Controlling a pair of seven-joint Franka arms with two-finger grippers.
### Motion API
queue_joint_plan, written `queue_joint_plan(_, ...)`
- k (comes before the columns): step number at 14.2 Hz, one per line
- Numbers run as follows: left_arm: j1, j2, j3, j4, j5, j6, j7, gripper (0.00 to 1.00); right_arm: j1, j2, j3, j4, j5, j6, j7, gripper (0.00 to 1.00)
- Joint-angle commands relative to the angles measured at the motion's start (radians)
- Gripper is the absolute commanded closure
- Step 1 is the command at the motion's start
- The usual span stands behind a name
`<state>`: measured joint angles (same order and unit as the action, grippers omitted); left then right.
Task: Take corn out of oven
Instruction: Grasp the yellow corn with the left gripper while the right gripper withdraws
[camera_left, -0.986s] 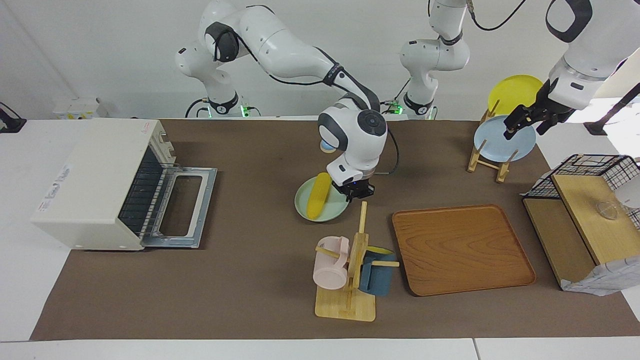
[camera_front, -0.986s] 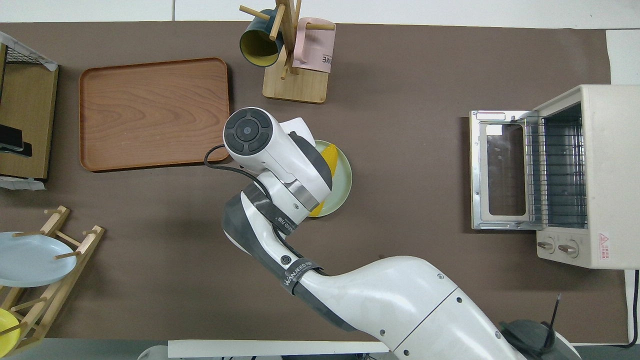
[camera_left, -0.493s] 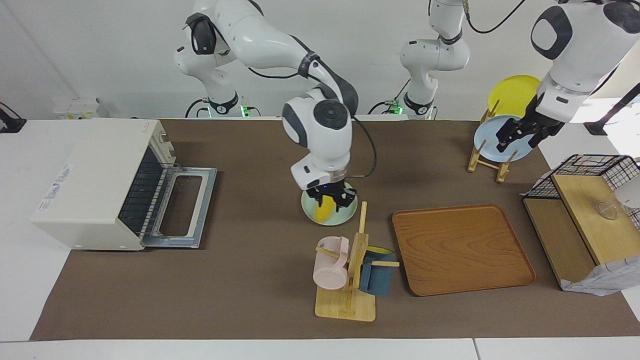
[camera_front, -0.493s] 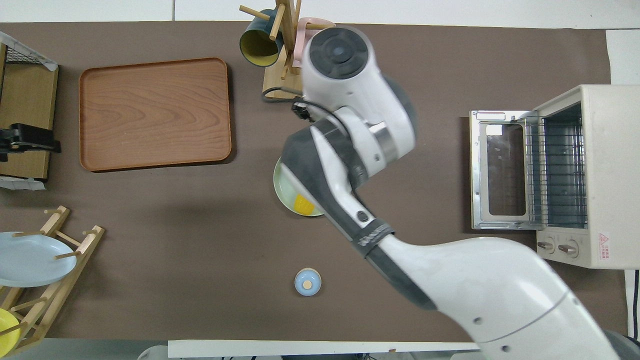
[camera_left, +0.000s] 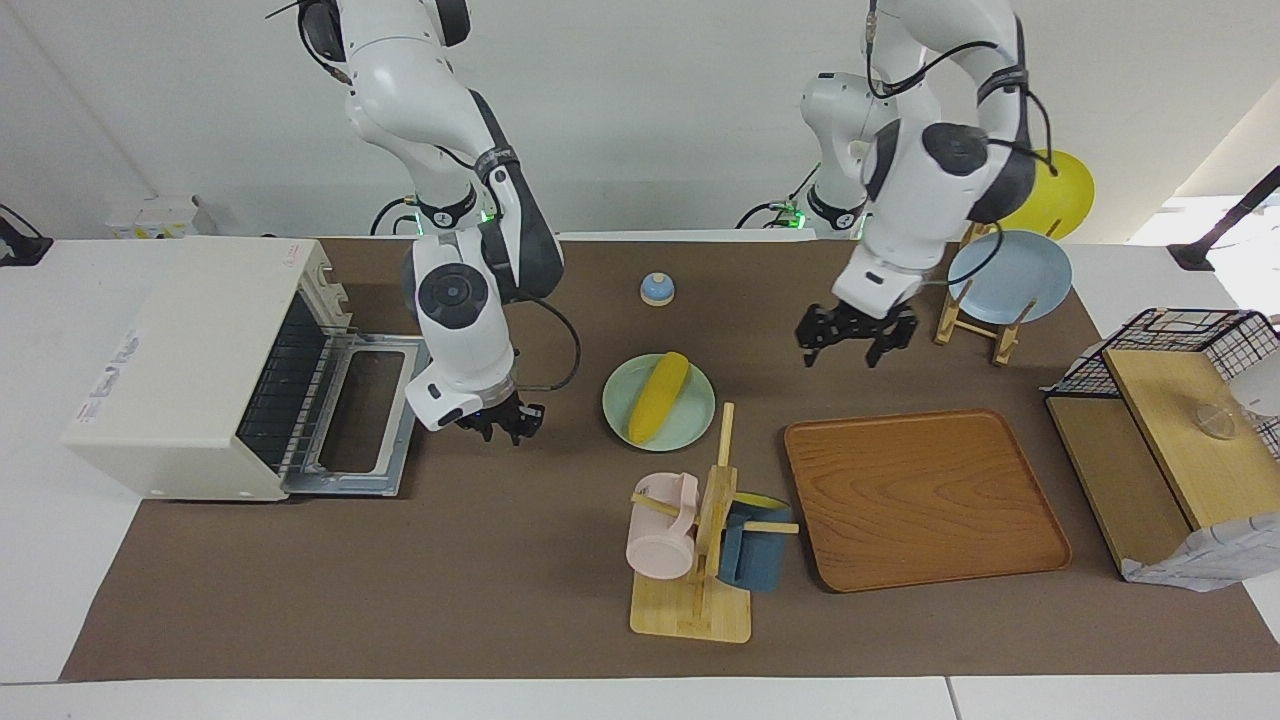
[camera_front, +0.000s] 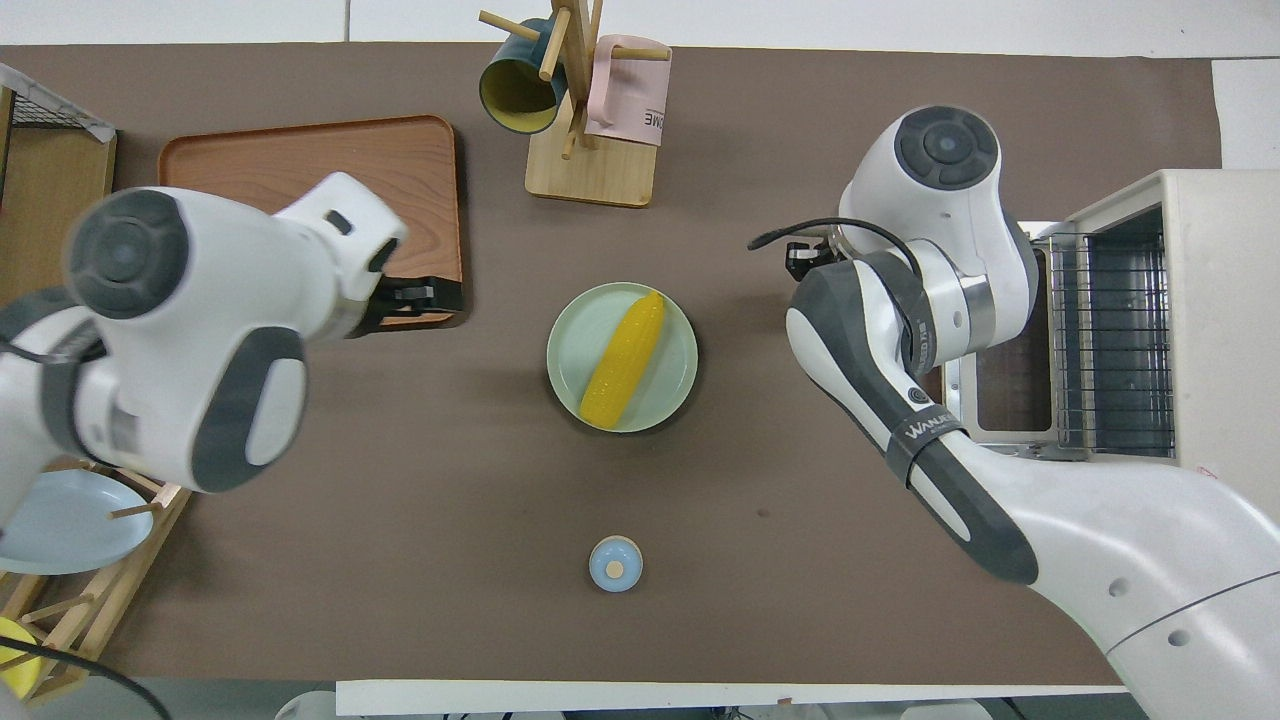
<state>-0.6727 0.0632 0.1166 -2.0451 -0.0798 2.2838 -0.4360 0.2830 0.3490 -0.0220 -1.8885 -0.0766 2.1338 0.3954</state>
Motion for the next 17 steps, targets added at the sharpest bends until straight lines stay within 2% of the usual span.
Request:
queue_joint_plan(1,-0.129,0.143,0.020,0.052,-0.029,0.150,-0.069,0.00,-0.050,-0.081,0.014,-0.109,-0.084,0.023,-0.099,0.92)
queue_joint_plan(2,-0.163,0.197,0.020,0.081,-0.034,0.179,-0.079,0.00,-0.065,-0.084,0.014,-0.125,-0.135,0.028,-0.105,1.00)
queue_joint_plan(4,-0.191,0.272,0.018,0.120,-0.037,0.187,-0.105,0.00,-0.070,-0.091,0.014,-0.147,-0.184,0.029,-0.104,1.00)
queue_joint_plan(8,-0.222,0.317,0.017,0.117,-0.060,0.246,-0.133,0.00,-0.097,-0.091,0.016,-0.178,-0.186,0.055,-0.105,1.00)
queue_joint_plan(9,-0.223,0.320,0.017,0.115,-0.084,0.240,-0.136,0.11,-0.100,-0.091,0.016,-0.178,-0.192,0.052,-0.115,1.00)
queue_joint_plan(10,-0.222,0.329,0.017,0.112,-0.096,0.234,-0.139,0.32,-0.102,-0.091,0.016,-0.178,-0.216,0.049,-0.121,1.00)
queue_joint_plan(13,-0.222,0.328,0.018,0.135,-0.103,0.151,-0.141,0.79,-0.105,-0.093,0.016,-0.178,-0.290,0.032,-0.133,1.00)
queue_joint_plan(14,-0.220,0.330,0.020,0.163,-0.104,0.114,-0.144,0.91,-0.105,-0.094,0.016,-0.178,-0.313,0.023,-0.136,1.00)
queue_joint_plan(15,-0.220,0.330,0.026,0.190,-0.104,0.059,-0.167,1.00,-0.101,-0.094,0.016,-0.175,-0.337,0.006,-0.138,1.00)
queue_joint_plan(17,-0.191,0.320,0.052,0.230,-0.095,-0.024,-0.191,1.00,-0.093,-0.094,0.016,-0.153,-0.370,-0.038,-0.148,1.00)
